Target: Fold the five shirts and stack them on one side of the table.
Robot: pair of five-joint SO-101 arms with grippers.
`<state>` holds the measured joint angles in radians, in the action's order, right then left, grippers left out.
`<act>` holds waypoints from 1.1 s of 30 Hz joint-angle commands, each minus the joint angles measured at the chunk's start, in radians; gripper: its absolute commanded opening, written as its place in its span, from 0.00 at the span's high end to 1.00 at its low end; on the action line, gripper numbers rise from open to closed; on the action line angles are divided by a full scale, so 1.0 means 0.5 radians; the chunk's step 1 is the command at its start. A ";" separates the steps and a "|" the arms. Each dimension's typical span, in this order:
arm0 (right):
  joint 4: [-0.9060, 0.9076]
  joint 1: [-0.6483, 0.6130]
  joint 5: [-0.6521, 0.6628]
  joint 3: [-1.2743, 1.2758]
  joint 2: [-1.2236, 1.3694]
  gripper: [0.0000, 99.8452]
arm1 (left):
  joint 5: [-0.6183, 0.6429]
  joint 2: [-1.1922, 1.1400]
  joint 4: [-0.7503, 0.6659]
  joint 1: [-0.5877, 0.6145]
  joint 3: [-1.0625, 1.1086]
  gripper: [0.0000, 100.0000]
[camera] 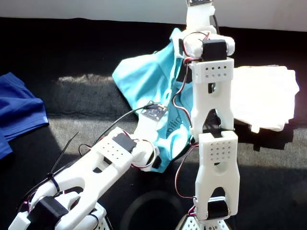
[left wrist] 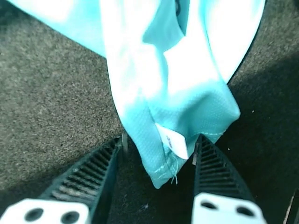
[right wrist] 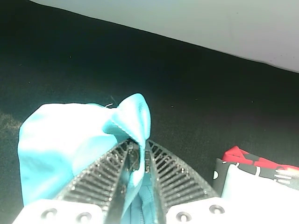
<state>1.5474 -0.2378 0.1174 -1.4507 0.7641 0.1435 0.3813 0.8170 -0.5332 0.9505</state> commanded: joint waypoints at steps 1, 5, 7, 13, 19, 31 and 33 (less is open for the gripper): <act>-0.005 0.014 0.018 -0.091 -0.176 0.99 | 0.015 -0.005 -0.028 -0.054 -0.087 0.77; -0.011 0.014 0.018 -0.091 -0.173 0.99 | 0.046 -0.020 -0.034 -0.130 -0.087 0.77; -0.011 0.014 0.018 -0.091 -0.173 0.99 | 0.175 -0.020 -0.034 -0.121 -0.087 0.80; -0.011 0.017 0.018 -0.091 -0.173 0.99 | 0.239 -0.020 -0.021 -0.112 -0.087 0.99; -0.011 0.038 0.018 -0.124 -0.180 0.99 | 0.120 -0.005 0.245 0.051 -0.256 0.99; -0.017 0.038 0.233 -0.637 -0.204 0.99 | -0.540 -0.002 1.504 0.787 -1.695 0.99; -0.084 0.038 0.338 -0.631 -0.259 0.99 | -0.617 -0.002 1.596 0.907 -1.919 0.99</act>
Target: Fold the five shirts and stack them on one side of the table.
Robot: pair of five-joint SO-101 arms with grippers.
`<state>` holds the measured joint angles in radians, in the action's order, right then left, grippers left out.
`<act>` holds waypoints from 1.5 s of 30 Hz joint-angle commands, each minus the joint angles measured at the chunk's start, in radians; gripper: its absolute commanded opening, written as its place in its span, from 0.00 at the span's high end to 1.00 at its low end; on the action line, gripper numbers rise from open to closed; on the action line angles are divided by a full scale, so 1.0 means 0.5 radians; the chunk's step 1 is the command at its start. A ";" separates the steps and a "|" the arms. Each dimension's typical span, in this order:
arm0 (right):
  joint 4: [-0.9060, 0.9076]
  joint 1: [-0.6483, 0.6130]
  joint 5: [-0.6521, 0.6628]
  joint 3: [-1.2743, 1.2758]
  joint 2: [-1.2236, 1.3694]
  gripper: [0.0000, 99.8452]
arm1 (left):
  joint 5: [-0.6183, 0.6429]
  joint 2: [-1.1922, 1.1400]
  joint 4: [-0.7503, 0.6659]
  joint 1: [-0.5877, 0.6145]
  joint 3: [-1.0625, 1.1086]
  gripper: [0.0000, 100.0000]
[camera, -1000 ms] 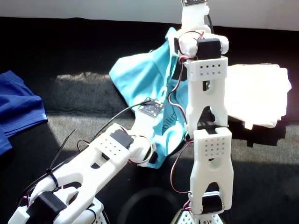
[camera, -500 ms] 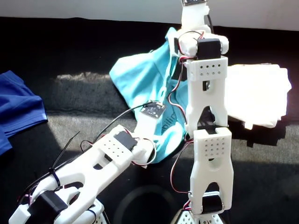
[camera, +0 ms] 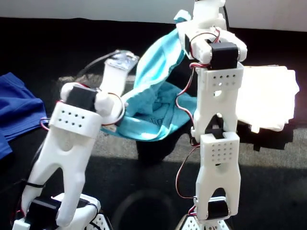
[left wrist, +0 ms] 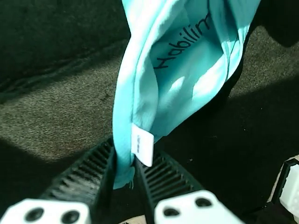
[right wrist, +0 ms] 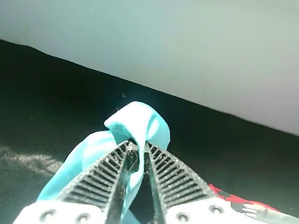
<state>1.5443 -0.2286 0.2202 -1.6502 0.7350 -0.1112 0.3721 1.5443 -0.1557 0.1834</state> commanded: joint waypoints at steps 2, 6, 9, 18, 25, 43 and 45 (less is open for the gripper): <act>-0.186 0.020 0.153 -0.232 -0.284 0.99 | -0.175 0.017 0.212 0.244 -0.578 0.99; -0.269 0.017 0.160 -0.229 -0.474 0.99 | -0.233 0.017 0.347 0.308 -0.934 0.99; -0.247 0.014 0.153 -0.229 -0.569 0.99 | -0.264 0.017 0.393 0.308 -1.180 0.99; 0.081 0.014 -0.414 -0.229 -0.744 0.99 | -0.473 0.057 0.423 0.336 -1.637 0.99; 0.127 0.014 -0.525 -0.229 -0.833 0.99 | -0.555 0.241 0.420 0.493 -1.600 0.99; 0.321 -0.041 -0.976 1.358 -0.361 0.99 | -0.546 0.262 0.233 0.563 0.014 0.99; 0.348 -0.063 -0.985 1.481 -0.284 0.99 | -0.546 0.262 0.166 0.563 0.204 0.99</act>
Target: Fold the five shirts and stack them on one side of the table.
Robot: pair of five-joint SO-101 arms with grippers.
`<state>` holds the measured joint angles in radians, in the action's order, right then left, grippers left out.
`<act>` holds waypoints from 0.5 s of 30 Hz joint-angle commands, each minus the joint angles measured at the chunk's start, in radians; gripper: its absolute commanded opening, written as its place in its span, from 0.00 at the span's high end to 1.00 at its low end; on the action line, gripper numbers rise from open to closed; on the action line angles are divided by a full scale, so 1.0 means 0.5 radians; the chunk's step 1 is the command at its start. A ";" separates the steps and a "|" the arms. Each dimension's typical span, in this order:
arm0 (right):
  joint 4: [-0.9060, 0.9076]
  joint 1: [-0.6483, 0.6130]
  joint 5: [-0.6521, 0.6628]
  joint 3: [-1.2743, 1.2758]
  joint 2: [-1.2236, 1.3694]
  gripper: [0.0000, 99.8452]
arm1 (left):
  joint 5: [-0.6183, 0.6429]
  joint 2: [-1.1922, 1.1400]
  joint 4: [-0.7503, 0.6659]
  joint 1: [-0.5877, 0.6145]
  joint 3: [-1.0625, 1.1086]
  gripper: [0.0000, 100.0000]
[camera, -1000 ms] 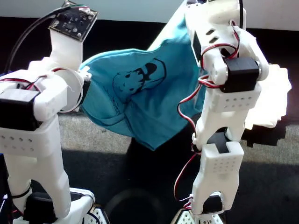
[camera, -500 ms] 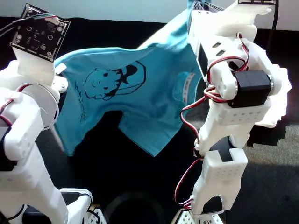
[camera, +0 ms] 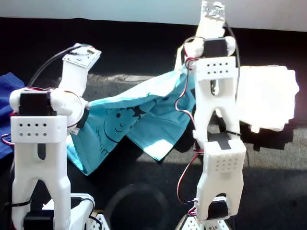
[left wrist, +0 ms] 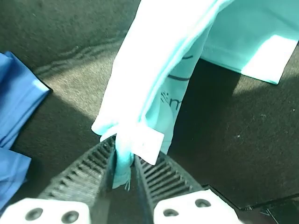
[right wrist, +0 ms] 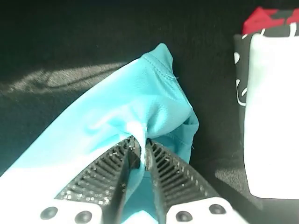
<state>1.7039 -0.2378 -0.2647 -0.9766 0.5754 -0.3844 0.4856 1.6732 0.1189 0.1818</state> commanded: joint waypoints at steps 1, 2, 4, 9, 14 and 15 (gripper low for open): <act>0.041 -0.060 -0.018 0.186 0.072 0.99 | 0.000 0.035 -0.138 0.014 0.305 0.99; 0.041 -0.069 -0.018 0.241 0.100 0.99 | 0.000 0.035 -0.187 0.014 0.397 0.99; 0.041 -0.091 -0.021 0.308 0.146 0.99 | 0.000 0.035 -0.288 0.014 0.575 0.99; 0.041 -0.137 -0.018 0.450 0.180 0.99 | 0.000 0.035 -0.568 0.014 0.919 0.99; 0.072 -0.189 -0.018 0.566 0.109 0.99 | 0.000 0.035 -0.755 0.014 1.103 0.99; 0.072 -0.189 -0.021 0.600 0.084 0.99 | 0.000 0.035 -0.773 0.014 1.125 0.99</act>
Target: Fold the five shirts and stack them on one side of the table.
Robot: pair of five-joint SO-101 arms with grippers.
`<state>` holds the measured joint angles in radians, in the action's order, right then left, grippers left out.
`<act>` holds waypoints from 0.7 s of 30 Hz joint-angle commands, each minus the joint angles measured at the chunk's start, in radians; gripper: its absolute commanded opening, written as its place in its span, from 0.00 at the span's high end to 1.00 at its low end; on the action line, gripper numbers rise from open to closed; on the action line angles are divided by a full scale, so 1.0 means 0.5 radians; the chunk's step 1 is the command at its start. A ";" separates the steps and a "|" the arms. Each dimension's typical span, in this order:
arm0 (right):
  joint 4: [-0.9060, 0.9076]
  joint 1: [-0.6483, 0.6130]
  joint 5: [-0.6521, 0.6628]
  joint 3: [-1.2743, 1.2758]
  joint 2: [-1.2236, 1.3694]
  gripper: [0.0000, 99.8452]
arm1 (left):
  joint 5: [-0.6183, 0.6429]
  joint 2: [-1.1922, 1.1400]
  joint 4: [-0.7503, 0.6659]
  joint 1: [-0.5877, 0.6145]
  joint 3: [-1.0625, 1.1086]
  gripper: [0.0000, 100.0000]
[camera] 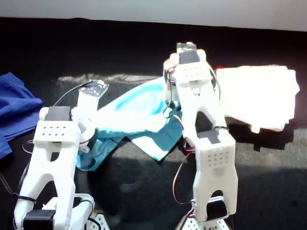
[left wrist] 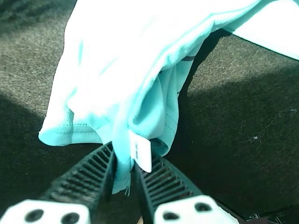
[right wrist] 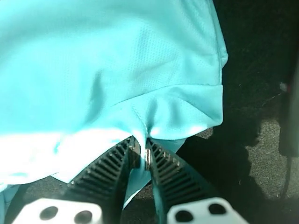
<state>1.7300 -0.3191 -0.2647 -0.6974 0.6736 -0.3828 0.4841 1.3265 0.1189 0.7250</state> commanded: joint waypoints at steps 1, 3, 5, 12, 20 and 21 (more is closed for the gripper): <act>0.008 -0.026 -0.025 0.075 -0.137 0.99 | -0.003 0.038 -0.092 0.014 0.054 0.99; -0.041 -0.023 -0.080 0.143 -0.192 0.99 | -0.003 0.038 -0.104 0.014 0.075 0.99; -0.103 -0.017 -0.120 0.253 -0.262 0.99 | -0.003 0.038 -0.104 0.017 0.075 0.99; -0.563 -0.054 -0.218 1.174 -0.882 0.99 | -0.003 0.038 -0.114 0.017 0.075 0.99; -1.211 -0.057 -0.203 2.457 -1.729 0.98 | -0.012 0.038 -0.144 0.143 0.066 0.99; -1.208 -0.057 -0.203 2.512 -1.766 0.96 | -0.012 0.038 -0.144 0.146 0.063 0.99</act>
<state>1.1669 -0.3422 -0.3629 0.4335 -0.0936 -0.3813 0.4841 1.2666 0.1788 0.7664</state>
